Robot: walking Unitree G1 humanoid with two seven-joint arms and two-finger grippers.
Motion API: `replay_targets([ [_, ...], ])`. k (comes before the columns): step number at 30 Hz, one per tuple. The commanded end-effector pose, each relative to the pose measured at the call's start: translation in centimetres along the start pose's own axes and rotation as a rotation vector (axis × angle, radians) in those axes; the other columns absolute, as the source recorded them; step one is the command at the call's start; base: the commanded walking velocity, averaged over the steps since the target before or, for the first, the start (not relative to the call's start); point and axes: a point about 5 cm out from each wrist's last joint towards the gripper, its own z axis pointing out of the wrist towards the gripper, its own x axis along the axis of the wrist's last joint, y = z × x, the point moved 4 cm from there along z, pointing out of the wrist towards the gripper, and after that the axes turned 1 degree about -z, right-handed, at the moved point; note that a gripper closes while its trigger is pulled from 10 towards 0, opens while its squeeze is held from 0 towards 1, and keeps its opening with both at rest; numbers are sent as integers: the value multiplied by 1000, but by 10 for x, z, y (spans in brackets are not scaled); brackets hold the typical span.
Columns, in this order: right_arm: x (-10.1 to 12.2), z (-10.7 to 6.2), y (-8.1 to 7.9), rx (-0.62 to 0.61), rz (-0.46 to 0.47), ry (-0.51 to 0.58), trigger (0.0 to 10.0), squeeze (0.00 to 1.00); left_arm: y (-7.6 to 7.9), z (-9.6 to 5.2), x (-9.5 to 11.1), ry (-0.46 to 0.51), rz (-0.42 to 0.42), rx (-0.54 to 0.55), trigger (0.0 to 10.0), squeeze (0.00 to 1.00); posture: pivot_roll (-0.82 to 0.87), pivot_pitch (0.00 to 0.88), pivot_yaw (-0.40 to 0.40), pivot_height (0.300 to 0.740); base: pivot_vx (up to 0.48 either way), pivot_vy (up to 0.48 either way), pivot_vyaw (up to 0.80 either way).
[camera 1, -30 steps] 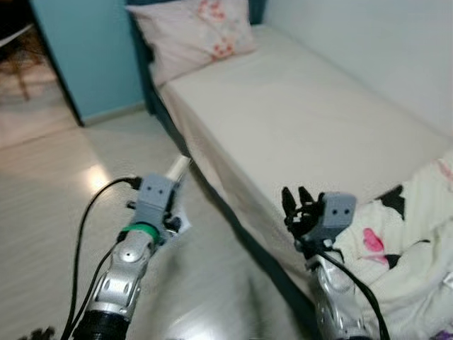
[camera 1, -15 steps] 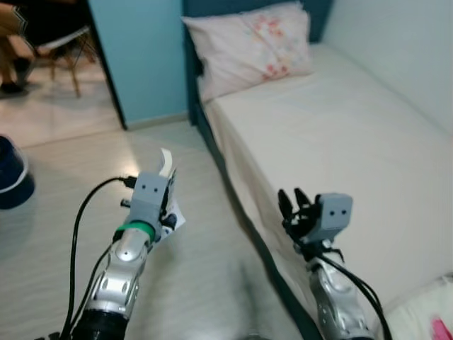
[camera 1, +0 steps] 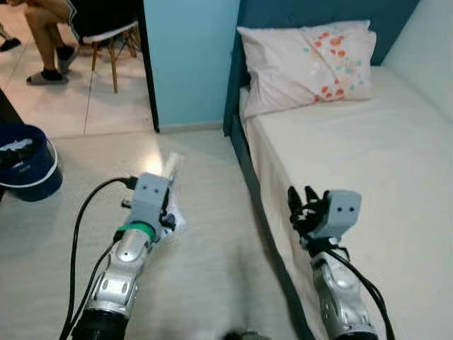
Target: Clean up the room
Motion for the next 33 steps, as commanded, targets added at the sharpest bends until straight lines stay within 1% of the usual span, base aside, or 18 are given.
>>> replay_targets([
  [1, -7, -5, 7, -29, -6, -26, 10000, 0, 10, 1, 5, 25, 0, -36, 10000, 0, -4, 77, -3, 740, 461, 0, 0],
  [4, -7, -5, 8, -33, -7, -28, 10000, 0, 10, 1, 5, 26, 1, -37, 10000, 0, -5, 82, 2, 740, 461, 0, -275],
  [20, -7, -4, 5, -26, -9, -26, 10000, 0, 9, 1, 5, 27, 3, -37, 10000, 0, -4, 82, 2, 740, 461, 0, 0],
  [33, -8, -4, 6, -29, -6, -28, 10000, 0, 10, 2, 5, 30, 6, -39, 10000, 0, -4, 82, 2, 740, 461, 0, -475],
])
